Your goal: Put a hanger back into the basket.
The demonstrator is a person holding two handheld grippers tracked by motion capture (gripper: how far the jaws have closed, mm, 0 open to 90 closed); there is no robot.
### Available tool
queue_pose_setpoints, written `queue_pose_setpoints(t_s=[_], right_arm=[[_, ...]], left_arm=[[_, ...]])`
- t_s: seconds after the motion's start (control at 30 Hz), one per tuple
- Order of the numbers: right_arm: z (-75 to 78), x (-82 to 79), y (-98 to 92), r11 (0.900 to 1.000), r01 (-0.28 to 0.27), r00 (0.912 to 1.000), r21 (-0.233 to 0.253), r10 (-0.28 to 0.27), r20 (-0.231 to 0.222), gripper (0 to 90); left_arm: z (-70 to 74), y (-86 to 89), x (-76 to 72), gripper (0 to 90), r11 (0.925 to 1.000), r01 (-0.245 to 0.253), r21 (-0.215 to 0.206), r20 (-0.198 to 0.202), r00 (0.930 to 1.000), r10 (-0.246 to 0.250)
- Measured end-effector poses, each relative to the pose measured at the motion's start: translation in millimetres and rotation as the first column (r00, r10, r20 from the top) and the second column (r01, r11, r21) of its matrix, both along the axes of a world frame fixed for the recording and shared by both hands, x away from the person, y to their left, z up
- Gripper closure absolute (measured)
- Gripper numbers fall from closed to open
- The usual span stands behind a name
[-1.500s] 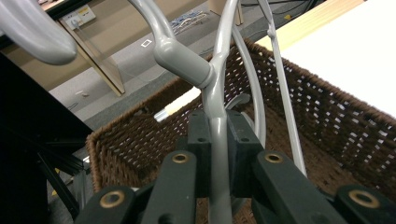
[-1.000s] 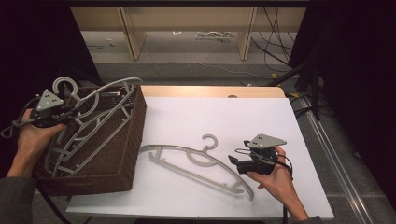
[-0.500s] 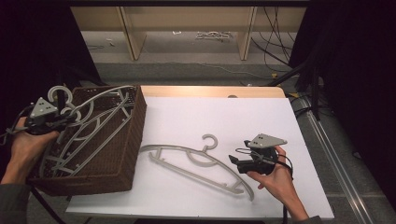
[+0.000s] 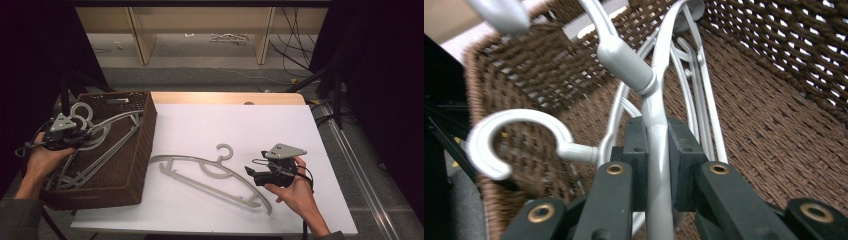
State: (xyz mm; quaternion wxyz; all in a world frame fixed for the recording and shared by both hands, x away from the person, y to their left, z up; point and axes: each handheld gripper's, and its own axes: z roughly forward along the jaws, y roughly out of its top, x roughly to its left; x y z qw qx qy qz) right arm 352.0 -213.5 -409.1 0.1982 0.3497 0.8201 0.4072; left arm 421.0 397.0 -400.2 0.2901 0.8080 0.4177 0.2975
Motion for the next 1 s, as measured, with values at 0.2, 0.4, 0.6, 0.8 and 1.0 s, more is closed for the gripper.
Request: queue_pose_setpoints(t_s=[0.2,0.4,0.6,0.8,1.0], right_arm=[[-0.5,0.2,-0.2,1.000,-0.004,1.0000,-0.003,0.004,0.002,24.1],[-0.9,-0.3,0.6,1.000,-0.002,1.0000,-0.003,0.002,-0.001,24.1],[-1.6,0.2,0.3,1.000,-0.004,1.0000,-0.008,0.004,0.004,24.1],[-2.8,0.3,1.4,1.000,-0.008,1.0000,-0.011,0.008,-0.005,24.1],[-3.1,-0.4,1.8,1.000,-0.003,1.0000,-0.008,0.003,-0.008,24.1]], left_arm=[[-12.9,-2.5,4.1,80.3,0.9977,-0.067,0.005,-0.042,0.9969,0.067],[-20.1,-1.5,8.4,80.1,0.9939,-0.096,0.054,-0.070,0.9925,0.100],[-29.9,4.7,8.4,78.4,0.9890,-0.144,0.033,-0.086,0.9855,0.146],[-26.9,7.6,4.3,67.9,0.9864,-0.162,0.028,-0.074,0.9837,0.164],[-18.2,4.2,-3.7,47.0,0.9734,-0.228,-0.021,-0.020,0.9735,0.228]])
